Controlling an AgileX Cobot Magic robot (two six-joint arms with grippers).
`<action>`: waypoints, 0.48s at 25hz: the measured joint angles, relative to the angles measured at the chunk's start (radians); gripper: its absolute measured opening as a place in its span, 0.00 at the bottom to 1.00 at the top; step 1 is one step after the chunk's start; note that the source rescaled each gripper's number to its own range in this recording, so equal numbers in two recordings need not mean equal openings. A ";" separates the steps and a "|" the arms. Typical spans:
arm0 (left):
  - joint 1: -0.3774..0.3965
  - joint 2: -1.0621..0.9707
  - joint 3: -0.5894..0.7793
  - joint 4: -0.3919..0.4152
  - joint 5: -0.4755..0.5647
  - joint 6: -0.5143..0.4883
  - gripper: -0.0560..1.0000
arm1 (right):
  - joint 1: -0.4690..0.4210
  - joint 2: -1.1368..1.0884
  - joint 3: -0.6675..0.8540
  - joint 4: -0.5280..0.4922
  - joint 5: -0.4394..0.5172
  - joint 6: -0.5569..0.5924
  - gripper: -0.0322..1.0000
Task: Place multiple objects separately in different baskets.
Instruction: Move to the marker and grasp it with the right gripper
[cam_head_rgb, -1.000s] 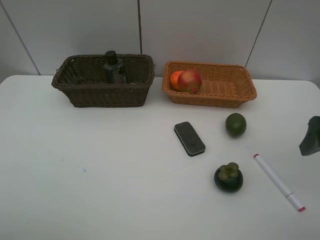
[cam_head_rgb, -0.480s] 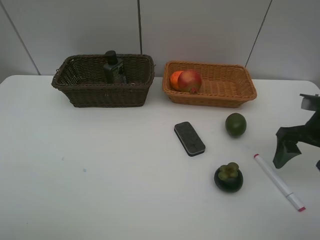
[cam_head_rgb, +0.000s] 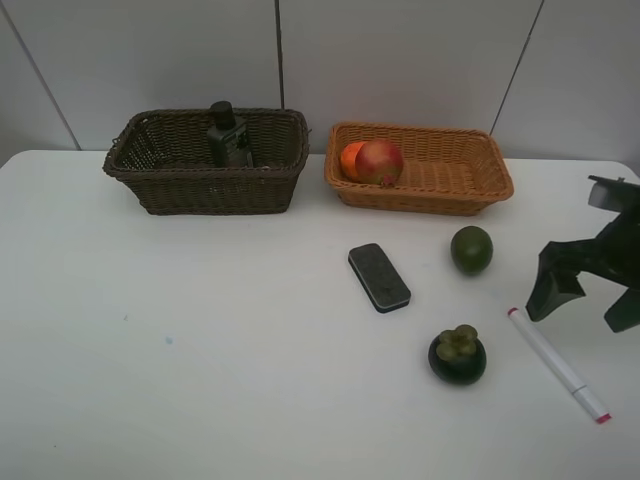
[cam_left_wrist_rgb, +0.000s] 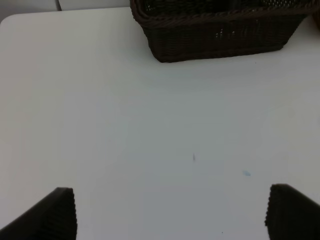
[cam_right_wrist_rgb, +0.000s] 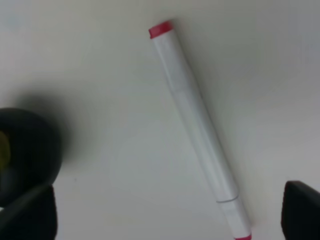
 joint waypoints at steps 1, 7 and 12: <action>0.000 0.000 0.000 0.000 0.000 0.000 0.90 | 0.003 0.000 0.000 0.000 -0.006 0.000 0.99; 0.000 0.000 0.000 0.000 0.000 0.000 0.90 | 0.086 0.002 0.000 -0.012 -0.040 -0.001 0.99; 0.000 0.000 0.000 0.000 0.000 0.000 0.90 | 0.102 0.077 0.000 -0.060 -0.054 0.021 0.99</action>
